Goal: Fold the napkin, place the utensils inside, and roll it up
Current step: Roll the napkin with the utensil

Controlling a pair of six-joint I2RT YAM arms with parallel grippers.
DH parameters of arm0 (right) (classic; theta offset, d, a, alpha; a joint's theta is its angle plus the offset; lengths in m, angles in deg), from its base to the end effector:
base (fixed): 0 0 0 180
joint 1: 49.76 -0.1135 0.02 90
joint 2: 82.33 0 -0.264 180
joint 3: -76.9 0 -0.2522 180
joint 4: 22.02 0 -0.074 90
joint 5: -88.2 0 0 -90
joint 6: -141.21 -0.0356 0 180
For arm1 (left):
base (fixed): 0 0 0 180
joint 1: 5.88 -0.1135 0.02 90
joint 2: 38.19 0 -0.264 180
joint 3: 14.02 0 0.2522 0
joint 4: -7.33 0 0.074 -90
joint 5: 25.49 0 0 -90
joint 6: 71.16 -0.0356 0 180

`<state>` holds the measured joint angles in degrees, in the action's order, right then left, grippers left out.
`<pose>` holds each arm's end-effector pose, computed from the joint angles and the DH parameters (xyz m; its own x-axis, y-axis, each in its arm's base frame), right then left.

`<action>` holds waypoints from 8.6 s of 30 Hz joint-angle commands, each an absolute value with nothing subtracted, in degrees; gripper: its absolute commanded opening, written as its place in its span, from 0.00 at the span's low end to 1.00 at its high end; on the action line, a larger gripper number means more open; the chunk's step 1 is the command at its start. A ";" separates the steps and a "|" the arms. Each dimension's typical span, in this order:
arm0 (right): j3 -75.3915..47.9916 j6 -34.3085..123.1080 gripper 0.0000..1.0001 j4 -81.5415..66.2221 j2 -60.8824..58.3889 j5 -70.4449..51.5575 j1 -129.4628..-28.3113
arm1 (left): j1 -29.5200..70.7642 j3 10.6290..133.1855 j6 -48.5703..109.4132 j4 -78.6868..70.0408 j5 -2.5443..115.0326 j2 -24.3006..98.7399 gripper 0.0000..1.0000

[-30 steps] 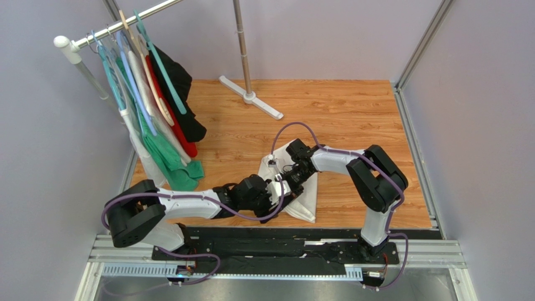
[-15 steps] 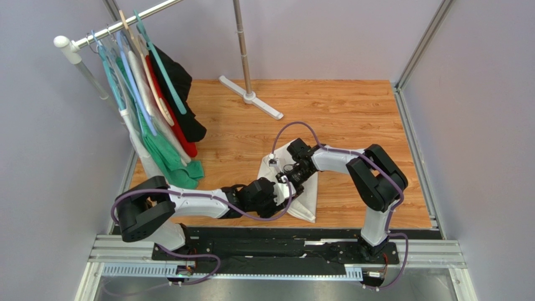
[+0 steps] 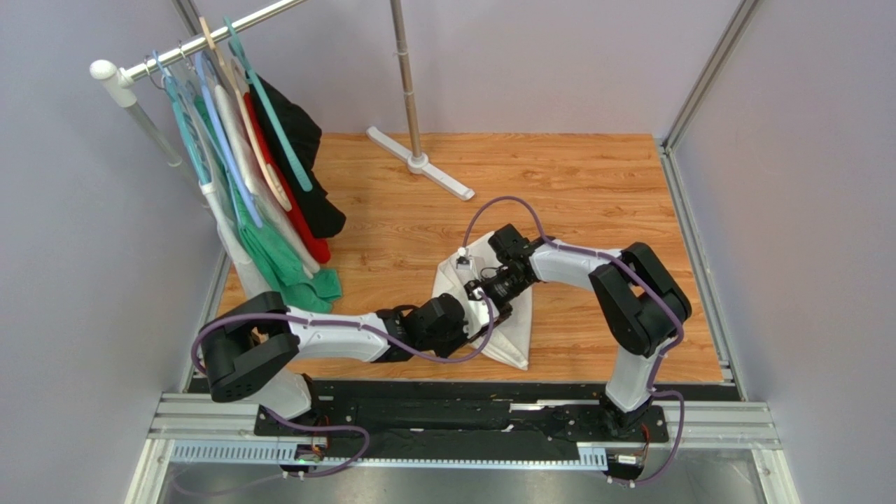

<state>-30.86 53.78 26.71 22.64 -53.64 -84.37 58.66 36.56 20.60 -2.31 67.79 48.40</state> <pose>0.2430 0.2017 0.1372 -0.7930 -0.5810 -0.1832 -0.4831 0.4166 0.7701 0.1243 -0.2563 0.1504 -0.3344 0.6310 -0.7000 0.8744 0.4849 0.0194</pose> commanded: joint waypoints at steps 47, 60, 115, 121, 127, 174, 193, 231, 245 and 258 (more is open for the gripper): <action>-51.46 45.24 0.51 12.84 -19.41 14.90 -125.87 | 46.60 42.19 32.29 -21.89 33.31 53.57 0.00; -48.47 45.15 0.51 15.38 -11.76 11.29 -127.46 | 46.33 42.63 31.76 -22.42 32.16 54.10 0.00; -43.19 40.23 0.14 23.30 -1.55 6.11 -121.13 | 45.45 42.72 31.67 -22.25 31.64 52.61 0.00; -43.72 40.14 0.00 22.95 -2.61 3.92 -118.67 | 45.01 42.45 32.11 -21.02 31.63 50.86 0.02; -44.42 40.84 0.00 21.98 -4.19 -1.00 -114.81 | 41.33 41.84 34.31 -19.53 33.74 44.80 0.40; -44.51 42.43 0.00 16.27 -1.99 -14.72 -107.59 | 31.75 36.74 40.46 -16.10 42.10 29.75 0.72; -44.43 41.63 0.00 16.26 -1.38 -14.99 -106.98 | 29.28 34.89 41.08 -16.88 43.14 25.71 0.98; -33.00 45.33 0.00 23.74 17.87 -35.37 -96.52 | 42.37 15.91 38.62 -1.33 53.60 10.06 0.89; -31.85 46.29 0.00 24.44 21.21 -39.51 -92.39 | 49.84 17.49 37.83 -3.88 63.10 12.27 0.89; -30.53 47.26 0.00 25.50 22.88 -41.97 -90.63 | 55.64 21.53 36.60 -6.16 71.18 20.60 0.86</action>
